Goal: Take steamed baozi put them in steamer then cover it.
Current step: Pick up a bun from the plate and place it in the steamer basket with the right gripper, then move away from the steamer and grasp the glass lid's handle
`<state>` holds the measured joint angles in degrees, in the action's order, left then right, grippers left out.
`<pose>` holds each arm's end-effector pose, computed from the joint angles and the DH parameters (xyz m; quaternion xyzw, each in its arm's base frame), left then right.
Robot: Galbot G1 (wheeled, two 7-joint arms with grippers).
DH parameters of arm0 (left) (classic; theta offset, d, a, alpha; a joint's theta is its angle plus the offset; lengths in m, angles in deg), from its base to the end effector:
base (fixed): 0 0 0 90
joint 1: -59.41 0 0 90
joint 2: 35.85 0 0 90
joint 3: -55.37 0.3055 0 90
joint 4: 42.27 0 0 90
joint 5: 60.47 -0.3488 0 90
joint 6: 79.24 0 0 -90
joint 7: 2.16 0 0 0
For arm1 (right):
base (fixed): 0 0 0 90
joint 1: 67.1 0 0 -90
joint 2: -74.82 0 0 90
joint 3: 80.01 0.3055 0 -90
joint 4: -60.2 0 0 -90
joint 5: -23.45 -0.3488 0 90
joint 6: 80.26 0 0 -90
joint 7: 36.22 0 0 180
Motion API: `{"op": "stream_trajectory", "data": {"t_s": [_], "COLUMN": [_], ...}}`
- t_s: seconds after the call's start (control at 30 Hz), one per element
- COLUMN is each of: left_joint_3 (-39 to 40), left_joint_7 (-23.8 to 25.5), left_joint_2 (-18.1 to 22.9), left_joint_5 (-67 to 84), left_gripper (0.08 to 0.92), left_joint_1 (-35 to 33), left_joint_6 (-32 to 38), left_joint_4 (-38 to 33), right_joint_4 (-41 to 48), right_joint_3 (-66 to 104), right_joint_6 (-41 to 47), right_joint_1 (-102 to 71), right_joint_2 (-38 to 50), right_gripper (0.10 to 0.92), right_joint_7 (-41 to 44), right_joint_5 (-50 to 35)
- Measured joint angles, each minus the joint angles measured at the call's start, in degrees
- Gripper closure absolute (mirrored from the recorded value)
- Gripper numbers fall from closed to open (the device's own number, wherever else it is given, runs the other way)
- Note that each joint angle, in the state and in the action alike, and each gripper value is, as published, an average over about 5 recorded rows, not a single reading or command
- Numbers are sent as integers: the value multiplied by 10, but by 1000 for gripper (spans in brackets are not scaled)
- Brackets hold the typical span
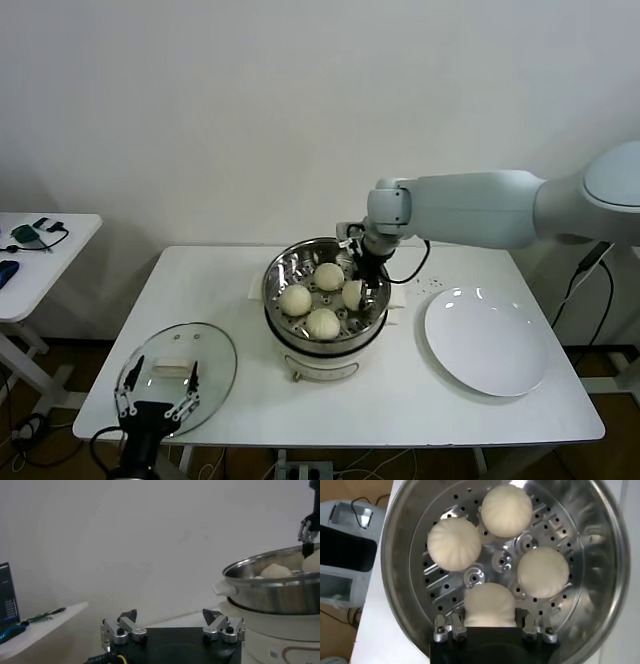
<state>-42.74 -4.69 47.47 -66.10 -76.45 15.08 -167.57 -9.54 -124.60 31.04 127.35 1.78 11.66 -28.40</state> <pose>0.1255 0.0520 -0.2709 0.0281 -0.9886 -0.1401 0.0479 0.5180 0.0985 -0.1037 0.5410 -0.5095 0.5333 0.4041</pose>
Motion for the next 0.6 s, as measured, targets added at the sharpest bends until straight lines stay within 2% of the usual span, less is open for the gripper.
{"op": "stream_trajectory", "data": {"t_s": [0.17, 0.6], "left_joint_3": [2, -2], "left_joint_7": [0, 0], "left_joint_2": [0, -4], "left_joint_5": [-2, -4], "left_gripper": [177, 177], "left_joint_1": [4, 3], "left_joint_6": [-2, -3], "left_joint_4": [0, -2], "right_joint_4": [1, -13], "right_joint_3": [3, 30], "right_joint_6": [5, -3], "right_joint_1": [-7, 16], "right_joint_2": [-1, 39], "right_gripper": [214, 203], "right_joint_7": [-1, 30], "right_joint_5": [4, 21]}}
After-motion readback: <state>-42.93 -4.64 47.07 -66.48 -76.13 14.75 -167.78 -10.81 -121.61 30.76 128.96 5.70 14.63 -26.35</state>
